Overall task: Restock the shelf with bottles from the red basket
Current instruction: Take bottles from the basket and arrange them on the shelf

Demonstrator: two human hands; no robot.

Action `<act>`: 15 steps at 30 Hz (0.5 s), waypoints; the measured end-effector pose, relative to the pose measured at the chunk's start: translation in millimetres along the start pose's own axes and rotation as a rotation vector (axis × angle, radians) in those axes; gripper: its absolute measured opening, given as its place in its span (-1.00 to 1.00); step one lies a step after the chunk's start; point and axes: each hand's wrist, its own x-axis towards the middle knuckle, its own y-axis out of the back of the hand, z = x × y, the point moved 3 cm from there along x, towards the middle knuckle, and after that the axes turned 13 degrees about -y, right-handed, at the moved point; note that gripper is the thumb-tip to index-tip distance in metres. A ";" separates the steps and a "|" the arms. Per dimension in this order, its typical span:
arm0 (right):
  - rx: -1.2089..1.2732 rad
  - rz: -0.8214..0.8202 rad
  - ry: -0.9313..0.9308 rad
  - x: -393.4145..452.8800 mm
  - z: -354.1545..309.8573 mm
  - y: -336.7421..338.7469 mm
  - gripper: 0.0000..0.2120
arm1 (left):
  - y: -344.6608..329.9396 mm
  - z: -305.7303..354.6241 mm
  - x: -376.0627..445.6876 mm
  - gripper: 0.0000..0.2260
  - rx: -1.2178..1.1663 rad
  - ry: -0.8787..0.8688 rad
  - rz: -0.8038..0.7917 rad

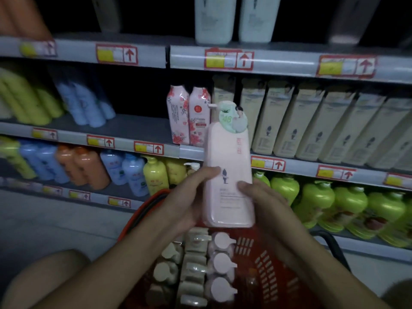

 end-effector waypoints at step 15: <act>-0.359 0.221 0.455 -121.0 -148.5 -38.5 -0.54 | -113.8 124.2 -54.9 -0.61 0.261 -0.512 -0.126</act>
